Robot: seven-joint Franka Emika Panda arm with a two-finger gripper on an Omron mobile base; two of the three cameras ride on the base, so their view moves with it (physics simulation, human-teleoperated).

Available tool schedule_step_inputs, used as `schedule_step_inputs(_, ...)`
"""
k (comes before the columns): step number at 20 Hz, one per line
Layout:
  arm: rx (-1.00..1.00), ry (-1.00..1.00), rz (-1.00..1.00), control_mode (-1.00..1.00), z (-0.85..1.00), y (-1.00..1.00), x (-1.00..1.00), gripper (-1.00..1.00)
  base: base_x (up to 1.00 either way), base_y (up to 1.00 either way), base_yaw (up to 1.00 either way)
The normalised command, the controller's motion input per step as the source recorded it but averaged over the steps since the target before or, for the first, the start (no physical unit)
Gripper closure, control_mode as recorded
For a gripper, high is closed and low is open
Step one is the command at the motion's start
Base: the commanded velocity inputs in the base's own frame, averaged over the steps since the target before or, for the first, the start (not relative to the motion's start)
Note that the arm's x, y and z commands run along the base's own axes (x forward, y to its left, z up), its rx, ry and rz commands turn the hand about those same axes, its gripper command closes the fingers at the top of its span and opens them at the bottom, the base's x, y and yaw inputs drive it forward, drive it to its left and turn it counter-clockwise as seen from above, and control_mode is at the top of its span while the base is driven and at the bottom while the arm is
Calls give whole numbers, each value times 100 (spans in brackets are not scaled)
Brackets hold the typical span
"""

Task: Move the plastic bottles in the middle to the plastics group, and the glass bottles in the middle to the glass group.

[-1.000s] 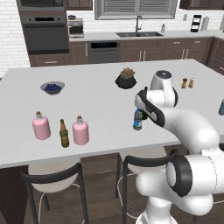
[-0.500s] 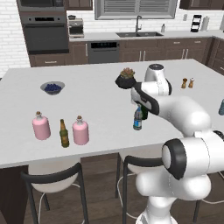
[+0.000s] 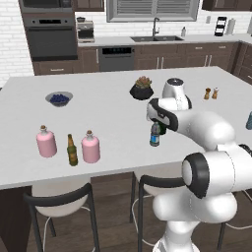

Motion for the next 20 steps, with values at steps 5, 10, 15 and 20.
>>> schedule_step_inputs(5, 0, -5, 6, -100, -23, 0, 17, -100, 0, 0, 0)
schedule_step_inputs(10, 0, 0, 7, -100, -4, 0, 27, -100, 0, 0, 0)
schedule_step_inputs(15, 0, 0, 9, -100, 0, -1, 24, -100, 0, 0, 0)
schedule_step_inputs(20, 0, 0, 9, -100, 0, 0, 11, -100, 0, 0, 0)
